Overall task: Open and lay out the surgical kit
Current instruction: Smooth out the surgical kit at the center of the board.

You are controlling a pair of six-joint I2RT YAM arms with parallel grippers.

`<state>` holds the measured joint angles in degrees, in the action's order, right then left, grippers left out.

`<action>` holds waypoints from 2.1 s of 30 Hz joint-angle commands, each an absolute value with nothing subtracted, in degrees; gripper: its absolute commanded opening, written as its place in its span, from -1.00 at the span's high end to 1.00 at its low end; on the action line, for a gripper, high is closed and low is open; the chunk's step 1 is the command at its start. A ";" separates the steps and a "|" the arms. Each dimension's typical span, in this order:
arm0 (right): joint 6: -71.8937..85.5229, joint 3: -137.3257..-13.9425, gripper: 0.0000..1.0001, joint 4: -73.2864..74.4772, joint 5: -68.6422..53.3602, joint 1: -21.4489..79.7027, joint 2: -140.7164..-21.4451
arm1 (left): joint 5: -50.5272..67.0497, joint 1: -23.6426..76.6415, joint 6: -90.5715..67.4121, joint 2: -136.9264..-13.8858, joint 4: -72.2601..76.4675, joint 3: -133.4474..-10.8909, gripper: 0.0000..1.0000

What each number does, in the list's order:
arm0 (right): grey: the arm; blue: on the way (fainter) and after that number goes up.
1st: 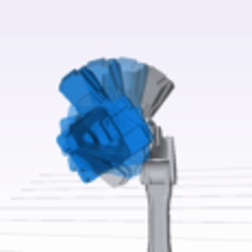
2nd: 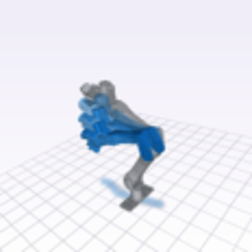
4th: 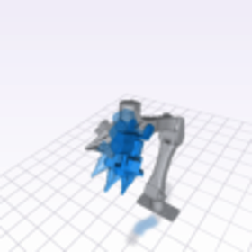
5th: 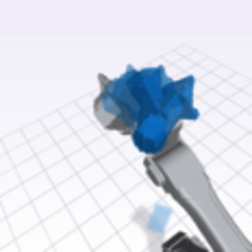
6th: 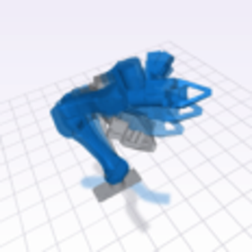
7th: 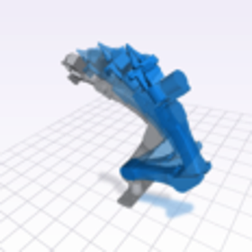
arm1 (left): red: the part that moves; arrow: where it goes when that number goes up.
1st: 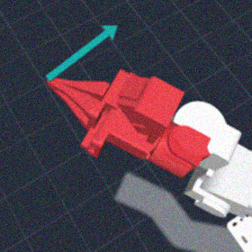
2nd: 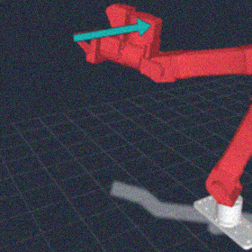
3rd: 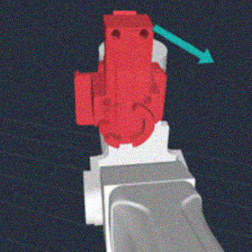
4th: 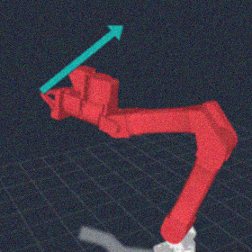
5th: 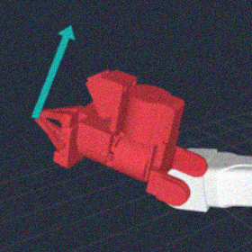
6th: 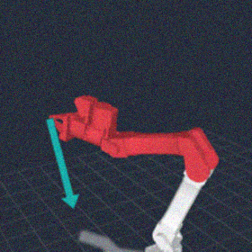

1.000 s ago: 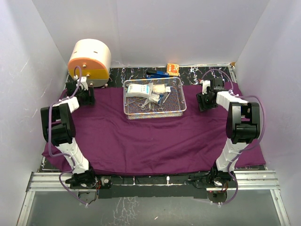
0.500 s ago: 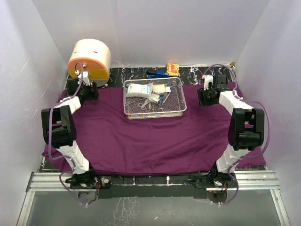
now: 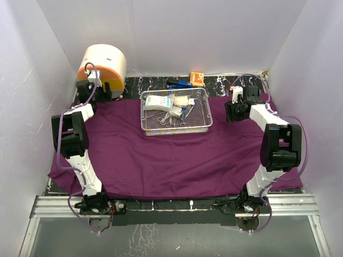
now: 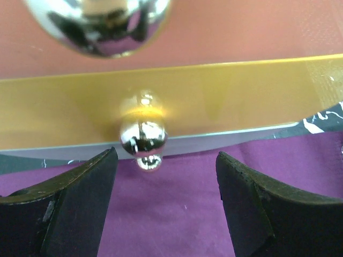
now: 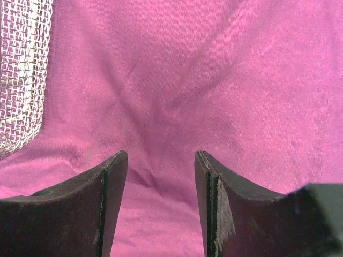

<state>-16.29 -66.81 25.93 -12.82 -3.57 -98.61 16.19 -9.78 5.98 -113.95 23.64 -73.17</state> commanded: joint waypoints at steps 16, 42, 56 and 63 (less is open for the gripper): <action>-16.06 -66.80 -0.04 24.30 -13.10 -3.43 -98.39 | 17.62 -9.04 5.77 -123.47 25.11 -85.51 -0.45; -16.28 -66.45 -0.04 24.48 -14.02 -3.51 -97.80 | 14.17 -7.01 7.72 -109.67 19.98 -75.76 -0.56; -15.29 -71.49 -0.07 24.99 -13.94 -3.36 -99.40 | 12.20 -7.77 6.49 -107.54 -1.40 -72.21 -0.62; -15.29 -69.90 -0.07 24.47 -14.54 -3.25 -99.40 | 10.72 -5.27 7.58 -106.55 -3.03 -66.89 -0.70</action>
<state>-16.08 -68.82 26.02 -13.50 -3.46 -99.77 11.03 -6.96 6.98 -108.20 0.95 -67.83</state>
